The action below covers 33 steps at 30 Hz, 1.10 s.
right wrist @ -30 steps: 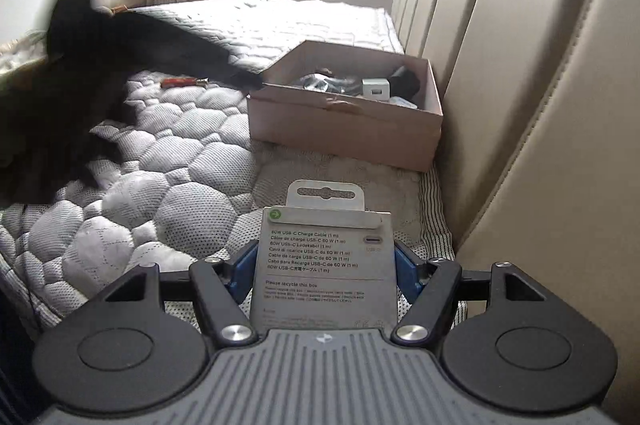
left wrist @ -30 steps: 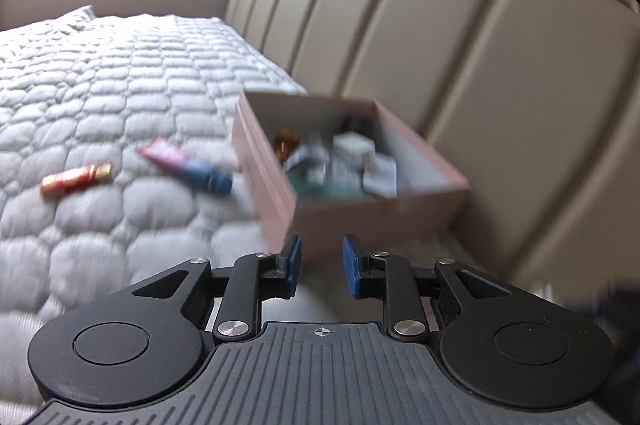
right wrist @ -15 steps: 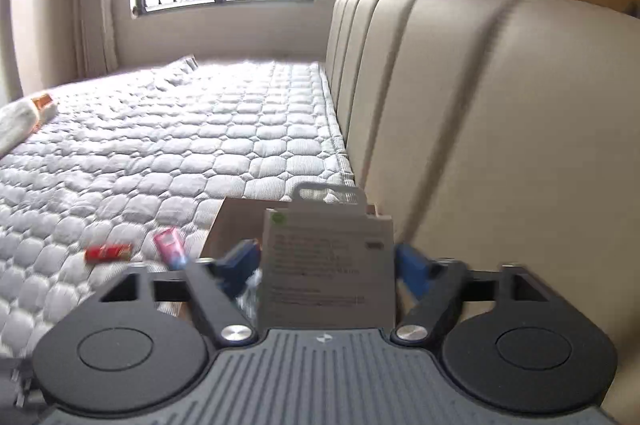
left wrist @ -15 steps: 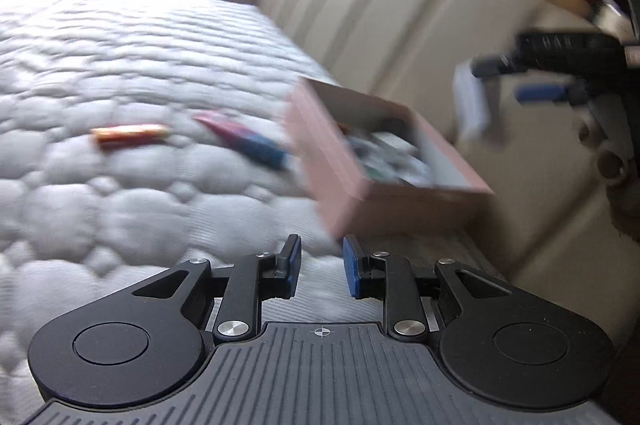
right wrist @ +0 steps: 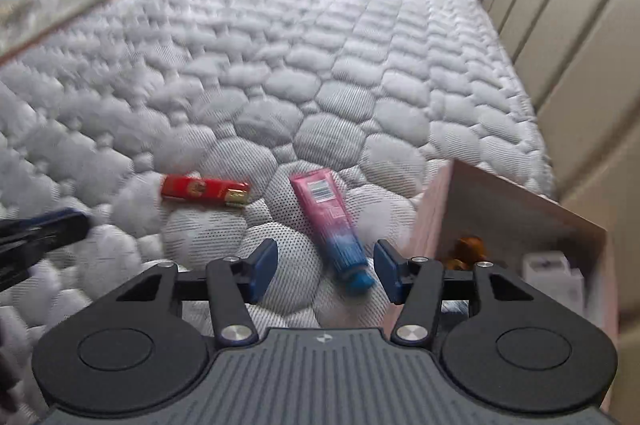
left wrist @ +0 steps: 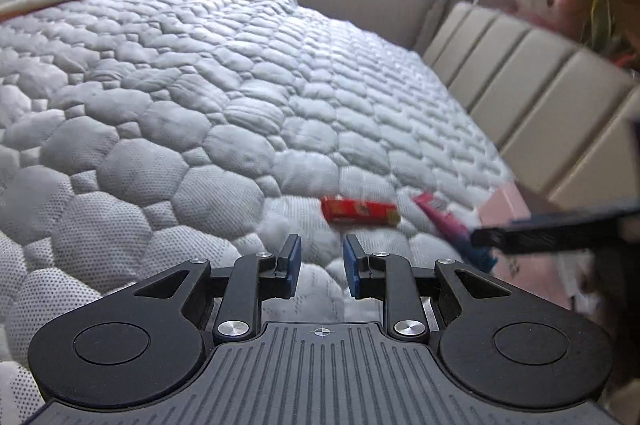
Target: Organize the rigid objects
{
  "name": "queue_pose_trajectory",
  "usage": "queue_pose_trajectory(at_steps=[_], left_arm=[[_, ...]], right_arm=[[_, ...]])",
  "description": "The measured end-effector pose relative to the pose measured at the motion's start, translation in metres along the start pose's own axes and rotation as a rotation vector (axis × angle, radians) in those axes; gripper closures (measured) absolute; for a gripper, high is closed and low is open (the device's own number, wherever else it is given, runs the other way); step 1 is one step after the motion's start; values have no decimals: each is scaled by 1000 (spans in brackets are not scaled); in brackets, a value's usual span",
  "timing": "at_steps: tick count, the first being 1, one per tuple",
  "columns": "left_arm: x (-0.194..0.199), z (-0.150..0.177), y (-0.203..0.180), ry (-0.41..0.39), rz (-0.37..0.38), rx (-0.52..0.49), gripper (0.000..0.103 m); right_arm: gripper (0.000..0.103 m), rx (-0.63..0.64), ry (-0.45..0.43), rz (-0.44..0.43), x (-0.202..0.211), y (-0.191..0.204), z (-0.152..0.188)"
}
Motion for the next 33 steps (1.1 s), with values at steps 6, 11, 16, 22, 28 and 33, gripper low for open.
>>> queue_pose_trajectory(at_steps=[6, 11, 16, 22, 28, 33], left_arm=[[-7, 7, -12, 34, 28, -41, 78], [-8, 8, -12, 34, 31, -32, 78], [-10, 10, -9, 42, 22, -24, 78], [-12, 13, -9, 47, 49, -24, 78], [-21, -1, -35, -18, 163, -231, 78], [-60, -9, -52, 14, 164, -574, 74]], right_arm=[[55, 75, 92, 86, -59, 2, 2], [65, 127, 100, 103, -66, 9, 1], [78, 158, 90, 70, -41, 19, 4], [78, 100, 57, -42, 32, 22, 23], [80, 56, -35, -102, 123, 11, 91], [100, 2, -79, -61, 157, -17, 156]])
Point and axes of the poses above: each gripper's, at about its wrist camera, not at the fingertips, and x roughly against the way its jaws point, y to its left, z to its underside, the point moved 1 cm from there along -x, roughly the way its jaws point, and after that the axes turned 11 degrees about -y, right-handed, at the moved point
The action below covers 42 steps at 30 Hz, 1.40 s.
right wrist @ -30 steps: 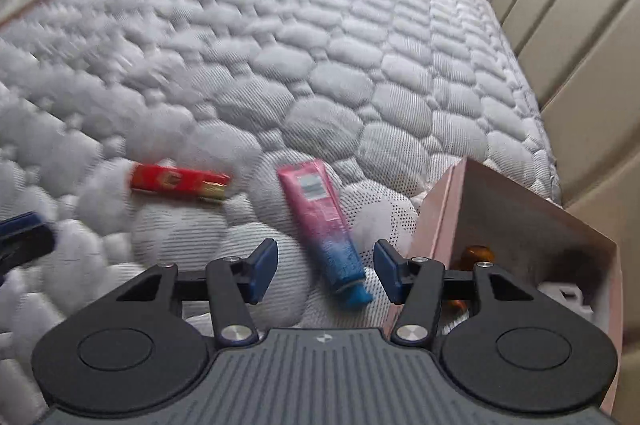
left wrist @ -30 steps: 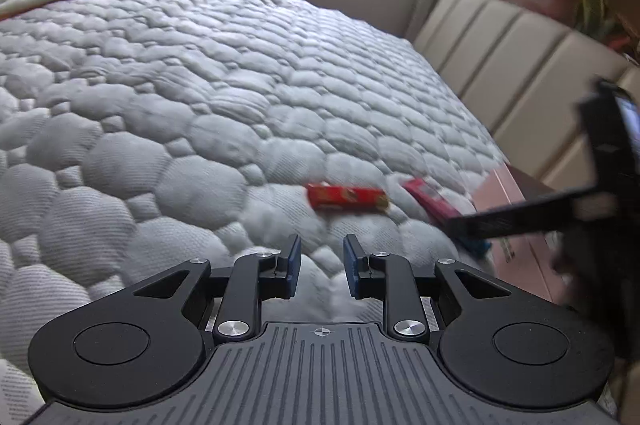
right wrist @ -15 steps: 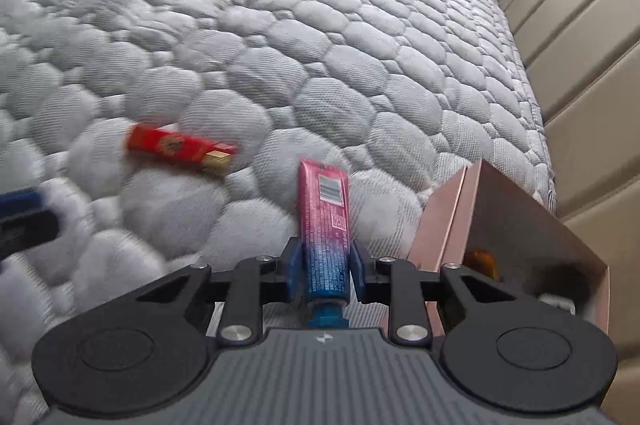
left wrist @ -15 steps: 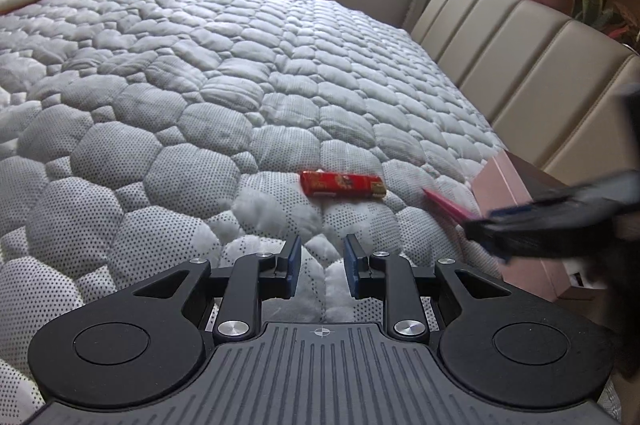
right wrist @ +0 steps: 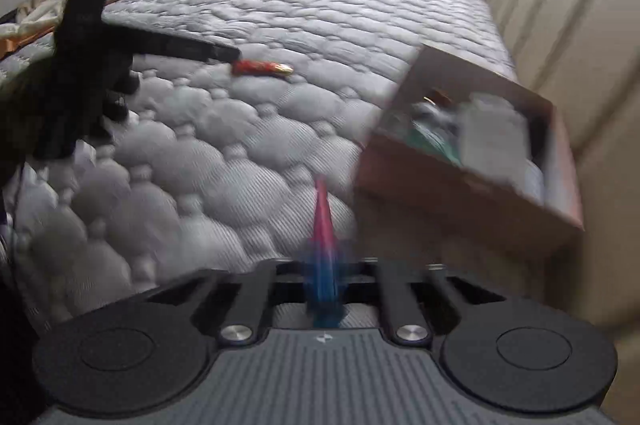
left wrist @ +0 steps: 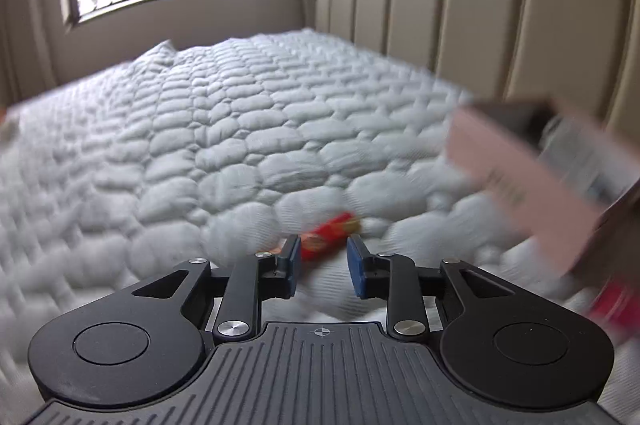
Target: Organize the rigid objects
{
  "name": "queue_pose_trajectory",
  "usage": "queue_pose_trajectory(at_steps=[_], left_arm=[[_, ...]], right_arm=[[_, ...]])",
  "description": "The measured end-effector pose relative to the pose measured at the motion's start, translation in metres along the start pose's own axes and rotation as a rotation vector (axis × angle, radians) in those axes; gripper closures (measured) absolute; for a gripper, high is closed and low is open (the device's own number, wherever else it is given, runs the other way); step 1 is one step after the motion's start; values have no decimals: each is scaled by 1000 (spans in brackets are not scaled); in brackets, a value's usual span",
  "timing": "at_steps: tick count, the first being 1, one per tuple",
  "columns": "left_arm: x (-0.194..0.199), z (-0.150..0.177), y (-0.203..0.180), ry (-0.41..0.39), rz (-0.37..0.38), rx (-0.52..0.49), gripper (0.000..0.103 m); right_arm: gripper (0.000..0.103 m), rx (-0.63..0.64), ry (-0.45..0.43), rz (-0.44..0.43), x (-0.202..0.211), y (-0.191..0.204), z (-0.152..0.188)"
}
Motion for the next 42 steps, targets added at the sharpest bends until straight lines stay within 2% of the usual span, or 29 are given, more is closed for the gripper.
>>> queue_pose_trajectory(at_steps=[2, 5, 9, 13, 14, 18, 21, 23, 26, 30, 32, 34, 36, 38, 40, 42], left_arm=[[-19, -1, 5, 57, 10, -51, 74], [-40, -1, 10, 122, 47, -90, 74], [-55, -5, 7, 153, 70, -139, 69], [-70, -10, -7, 195, 88, -185, 67], [-74, -10, -10, 207, 86, -197, 68], [-76, -7, -18, 227, 64, -201, 77], [-65, -6, -17, 235, 50, -124, 85], [-48, -5, -22, 215, 65, -120, 90], [-12, 0, -37, 182, 88, -103, 90], [42, 14, -63, 175, 145, -14, 91], [63, 23, -80, 180, 175, -3, 91], [76, 33, -93, 186, 171, -2, 91], [80, 35, -97, 171, 159, 28, 91], [76, 32, -97, 145, 139, 11, 88], [63, 26, -90, 131, 87, -7, 86], [47, 21, -78, 132, 38, 20, 86]], right_arm=[[100, 12, -46, 38, 10, -9, 19], [96, -22, -88, 39, 17, -21, 38], [73, -117, -102, 9, 11, -40, 55], [66, -179, -133, -18, 7, -50, 66], [65, -194, -137, -28, 6, -52, 67], [45, -239, -152, -29, 3, -57, 73], [45, -278, -157, -35, 5, -60, 77], [45, -294, -151, -49, 8, -60, 79], [45, -263, -154, -44, 14, -52, 81], [45, -232, -162, -56, 21, -40, 80], [45, -222, -166, -57, 22, -35, 77], [45, -209, -167, -49, 21, -30, 74], [45, -190, -169, -20, 19, -25, 71], [45, -155, -180, 29, 20, -19, 71], [44, -127, -192, 62, 21, -17, 74], [41, -110, -200, 95, 21, -16, 79]])
Point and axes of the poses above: each gripper's, at about its wrist camera, not at the fingertips, and x roughly against the way its jaws point, y to its left, z to its underside, the point moved 1 cm from there along -x, roughly the way its jaws point, and after that the axes turned 11 degrees about -y, right-handed, at the moved point
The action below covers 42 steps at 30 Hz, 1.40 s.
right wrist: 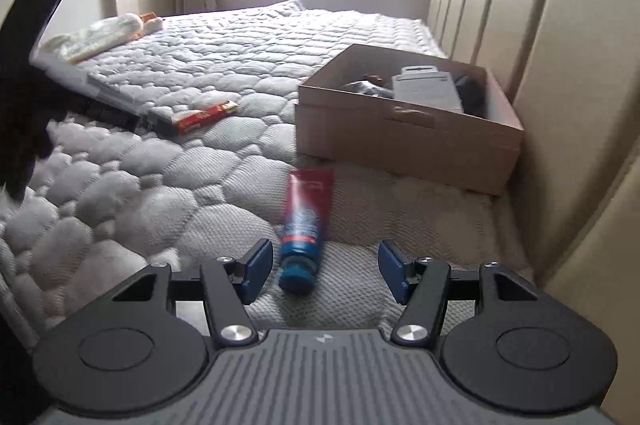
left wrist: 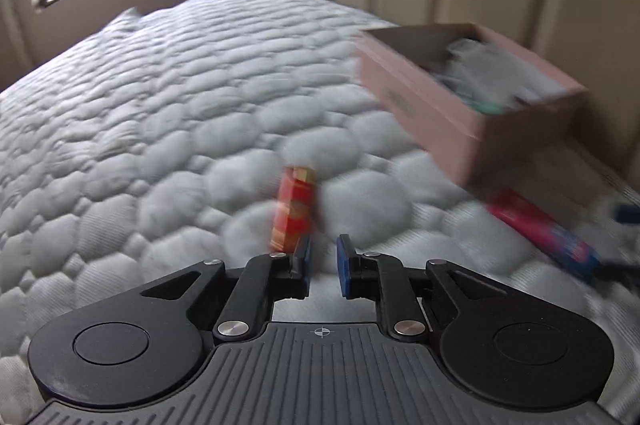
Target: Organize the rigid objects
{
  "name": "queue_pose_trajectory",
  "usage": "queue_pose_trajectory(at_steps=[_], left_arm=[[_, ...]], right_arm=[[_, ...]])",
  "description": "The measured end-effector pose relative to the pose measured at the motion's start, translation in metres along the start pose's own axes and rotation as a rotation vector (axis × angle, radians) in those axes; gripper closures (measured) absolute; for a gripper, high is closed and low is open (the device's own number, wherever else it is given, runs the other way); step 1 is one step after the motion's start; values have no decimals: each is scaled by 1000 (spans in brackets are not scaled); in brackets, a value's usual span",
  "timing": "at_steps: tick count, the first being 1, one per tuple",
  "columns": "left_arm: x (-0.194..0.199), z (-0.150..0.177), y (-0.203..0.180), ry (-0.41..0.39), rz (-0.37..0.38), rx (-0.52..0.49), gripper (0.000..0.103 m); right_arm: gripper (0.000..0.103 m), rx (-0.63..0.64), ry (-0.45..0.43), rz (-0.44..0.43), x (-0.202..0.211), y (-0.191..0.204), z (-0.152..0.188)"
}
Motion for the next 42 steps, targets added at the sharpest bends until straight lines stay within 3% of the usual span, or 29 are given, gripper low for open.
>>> queue_pose_trajectory(at_steps=[3, 9, 13, 24, 27, 29, 36, 42], left_arm=[[-22, -5, 16, 15, -58, 49, 85], [-46, -14, 27, 50, -103, 76, 85], [-53, -15, 22, 110, -36, 111, 83], [-59, -13, -9, 101, -89, -3, 85], [-53, -10, -13, 87, -95, 2, 91], [-44, -7, -16, 79, -74, 18, 92], [5, 9, -51, 56, 72, 38, 92], [38, 30, -91, 36, 165, 20, 92]], right_arm=[[28, 5, -33, 37, -1, -5, 8], [25, -44, -48, 16, -5, -8, 19], [22, -45, -20, 6, -9, -7, 25], [15, -73, 1, -26, -11, -8, 27], [7, -82, 21, -51, -13, -10, 26], [0, -90, 43, -84, -16, -11, 26], [0, -83, 115, -111, -24, -10, 19], [1, -52, 101, -134, -13, -8, 18]])
Point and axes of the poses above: each gripper's, at about its wrist camera, not at the fingertips, and x roughly against the way its jaws point, y to its left, z to its underside, the point moved 1 cm from there along -x, roughly the way its jaws point, and after that the axes turned 11 degrees about -y, right-handed, at the moved point
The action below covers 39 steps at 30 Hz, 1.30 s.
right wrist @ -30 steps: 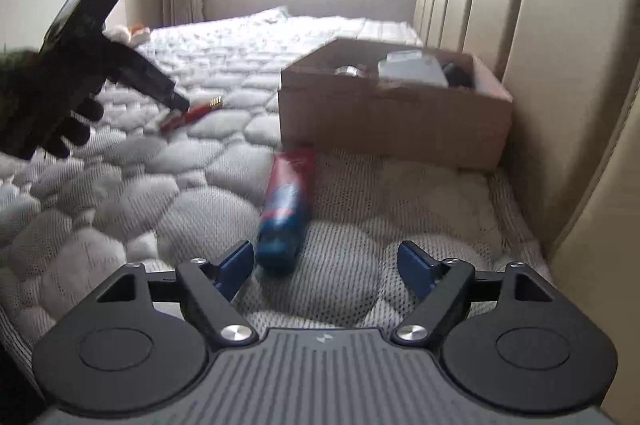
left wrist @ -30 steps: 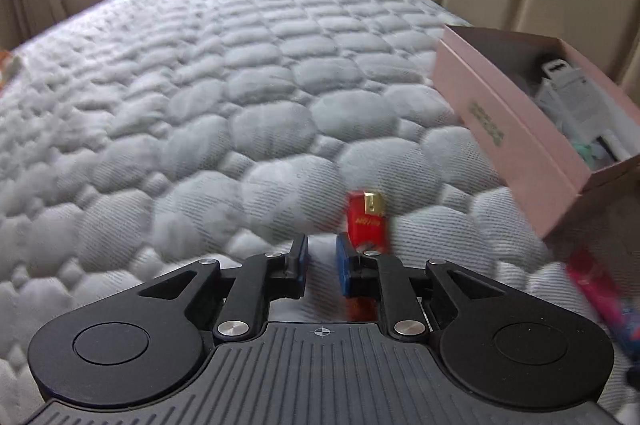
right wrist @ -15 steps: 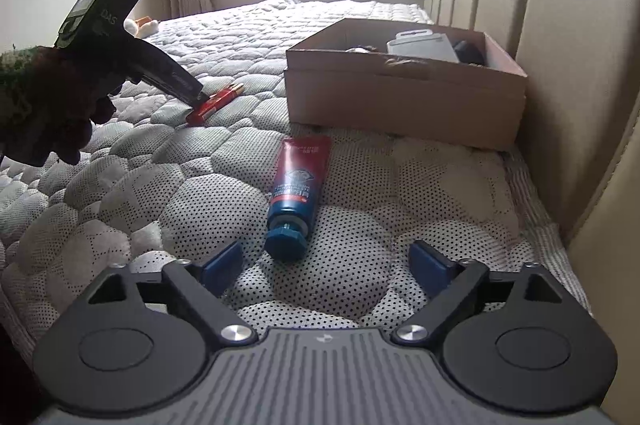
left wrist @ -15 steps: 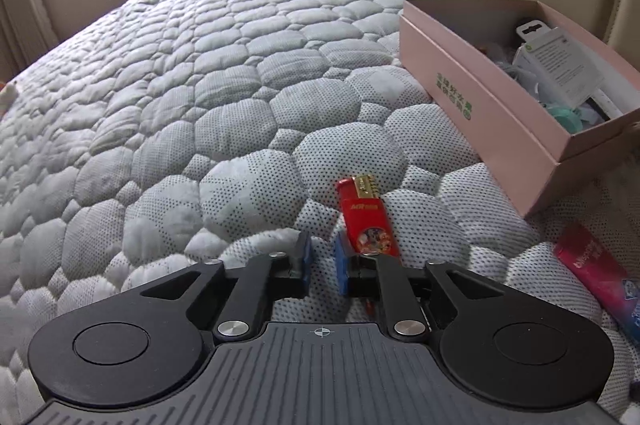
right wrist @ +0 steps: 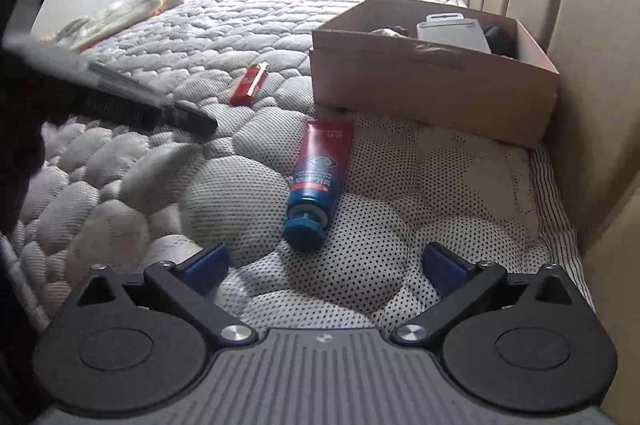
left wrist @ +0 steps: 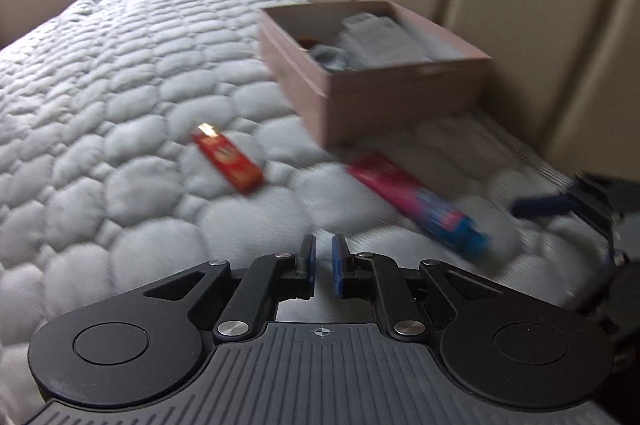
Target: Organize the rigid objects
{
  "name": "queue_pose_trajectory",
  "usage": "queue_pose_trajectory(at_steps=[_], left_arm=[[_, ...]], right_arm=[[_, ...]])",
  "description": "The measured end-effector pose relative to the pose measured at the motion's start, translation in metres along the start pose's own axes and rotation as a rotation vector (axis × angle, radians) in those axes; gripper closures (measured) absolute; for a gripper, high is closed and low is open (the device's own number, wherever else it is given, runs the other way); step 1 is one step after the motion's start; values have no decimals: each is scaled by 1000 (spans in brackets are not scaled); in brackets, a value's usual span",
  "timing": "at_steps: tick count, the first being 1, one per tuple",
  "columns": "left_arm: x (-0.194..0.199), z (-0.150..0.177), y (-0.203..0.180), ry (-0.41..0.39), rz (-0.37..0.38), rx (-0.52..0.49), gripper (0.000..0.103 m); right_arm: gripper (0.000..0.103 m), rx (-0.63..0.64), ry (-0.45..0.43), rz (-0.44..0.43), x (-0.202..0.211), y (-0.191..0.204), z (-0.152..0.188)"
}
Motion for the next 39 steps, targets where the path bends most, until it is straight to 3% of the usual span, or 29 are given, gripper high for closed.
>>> queue_pose_trajectory(at_steps=[3, 7, 13, 18, 24, 26, 31, 35, 39], left_arm=[[1, 11, -9, 1, 15, 0, 92], [2, 19, -1, -30, 28, 51, 92], [4, 26, 12, -69, 47, 106, 92], [6, 29, 11, -82, 47, 93, 92], [7, 30, 15, -91, 62, 119, 92], [7, 31, 16, -90, 68, 129, 92], [7, 33, 15, -92, 65, 120, 92], [7, 33, 15, -91, 65, 126, 92], [7, 33, 15, -93, 67, 131, 92]], right_arm=[[3, -2, -26, -11, 15, 0, -4], [10, 16, -50, 44, 21, 0, -13], [10, 1, -42, 88, 28, -15, -20], [12, -2, -20, 87, 23, -17, -27], [47, -46, -5, 14, 2, -5, -39], [49, -51, 12, 1, -11, 1, -44], [74, -14, 77, 50, -43, 11, -48], [75, -28, 64, 55, -29, 5, -49], [77, 12, 16, 131, -4, -7, -39]])
Point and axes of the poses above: each gripper's, at about its wrist camera, not at the fingertips, and x roughly against the way its jaws point, y to its left, z to its underside, the point moved 1 cm from there along -x, roughly the way its jaws point, and after that the axes turned 11 degrees about -y, right-handed, at the moved point
